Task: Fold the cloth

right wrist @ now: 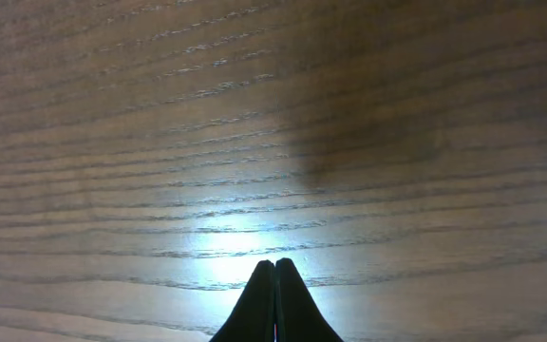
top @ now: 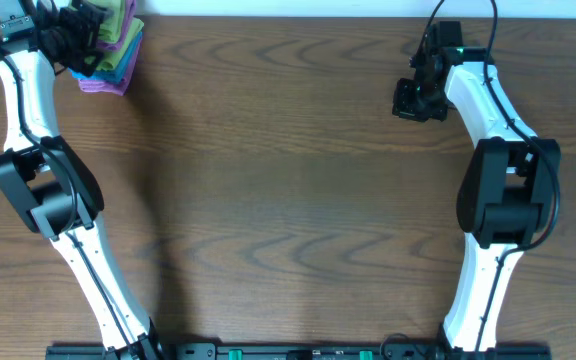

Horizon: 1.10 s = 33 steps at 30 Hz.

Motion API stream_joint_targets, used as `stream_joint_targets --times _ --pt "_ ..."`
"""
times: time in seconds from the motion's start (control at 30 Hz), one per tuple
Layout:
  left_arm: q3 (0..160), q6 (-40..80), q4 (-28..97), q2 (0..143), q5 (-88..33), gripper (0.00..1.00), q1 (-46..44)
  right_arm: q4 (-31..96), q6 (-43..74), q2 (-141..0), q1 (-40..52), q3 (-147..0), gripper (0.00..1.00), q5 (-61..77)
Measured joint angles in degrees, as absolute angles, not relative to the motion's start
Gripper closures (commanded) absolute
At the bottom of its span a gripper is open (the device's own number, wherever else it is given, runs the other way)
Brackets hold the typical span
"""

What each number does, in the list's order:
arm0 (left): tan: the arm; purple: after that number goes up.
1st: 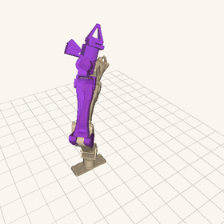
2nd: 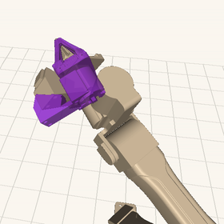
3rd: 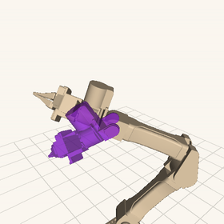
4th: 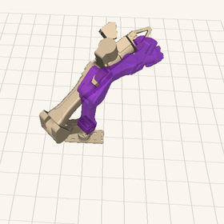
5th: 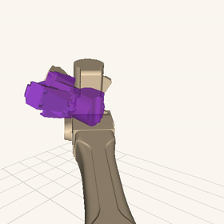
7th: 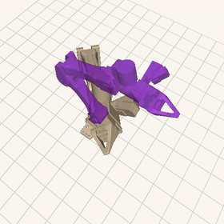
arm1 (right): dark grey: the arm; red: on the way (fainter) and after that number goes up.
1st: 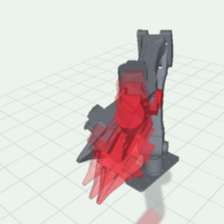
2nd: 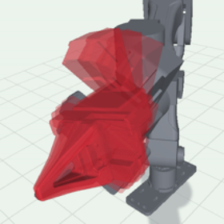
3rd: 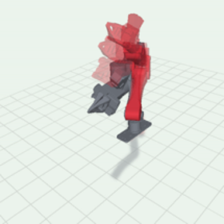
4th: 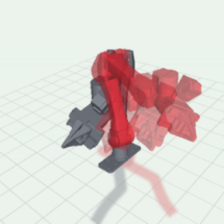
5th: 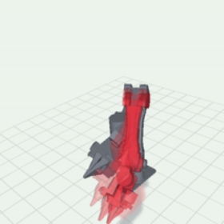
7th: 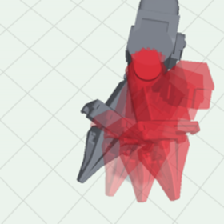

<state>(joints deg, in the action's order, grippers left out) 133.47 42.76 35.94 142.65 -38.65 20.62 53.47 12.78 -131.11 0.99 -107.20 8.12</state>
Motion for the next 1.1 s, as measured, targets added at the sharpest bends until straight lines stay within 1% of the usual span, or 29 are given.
stream_joint_targets --times 0.23,0.27,0.3,0.43,0.47,0.5,0.53,0.57,0.6,0.73,0.83,0.97,1.03,1.1 --pt "133.5 34.9 46.7 134.7 -34.5 0.05 20.6 54.1 12.8 -131.1 1.0 -107.2 0.99 8.1" --pt "133.4 33.1 48.3 133.0 -33.9 0.05 20.5 55.0 12.7 -131.1 1.0 -107.3 0.94 8.1" --pt "133.5 31.2 50.1 131.2 -33.1 0.05 20.4 57.0 12.5 -131.1 1.0 -107.7 0.84 8.1" --pt "133.5 22.1 59.4 123.5 -27.9 0.05 18.3 61.9 11.9 -131.1 1.0 -110.0 0.62 7.9" --pt "133.5 19.7 61.7 121.6 -26.0 0.04 17.1 62.7 11.5 -130.8 1.0 -110.7 0.54 7.7" --pt "133.5 16.7 64.3 119.3 -23.7 0.04 15.0 63.7 10.4 -130.2 1.0 -111.4 0.39 7.1" --pt "133.5 14.8 65.5 117.9 -22.6 0.05 13.5 64.4 10.3 -129.2 1.0 -111.8 0.27 6.3" --pt "133.5 13.0 67.0 116.4 -21.3 0.05 11.4 65.0 9.6 -127.6 1.0 -112.1 0.08 5.5" --pt "133.5 11.5 68.2 115.2 -20.4 0.05 9.6 65.2 9.0 -125.9 1.0 -112.1 0.01 4.9" --pt "133.5 6.9 71.6 110.6 -17.7 0.05 3.0 67.4 6.6 -115.1 1.0 -112.7 0.01 2.9" --pt "133.5 5.2 75.0 106.5 -16.0 0.05 -0.2 70.6 5.8 -105.5 1.0 -113.8 0.01 2.1" --pt "132.4 3.1 79.0 97.4 -14.3 0.04 -5.0 75.1 5.1 -92.9 1.0 -113.7 0.01 1.2" --pt "127.6 2.9 78.1 91.3 -12.7 0.05 -8.2 74.8 4.9 -87.8 1.0 -110.4 0.01 1.3" --pt "118.7 3.7 74.1 83.8 -10.5 0.05 -11.9 72.9 4.9 -81.5 1.0 -104.4 0.01 1.5"
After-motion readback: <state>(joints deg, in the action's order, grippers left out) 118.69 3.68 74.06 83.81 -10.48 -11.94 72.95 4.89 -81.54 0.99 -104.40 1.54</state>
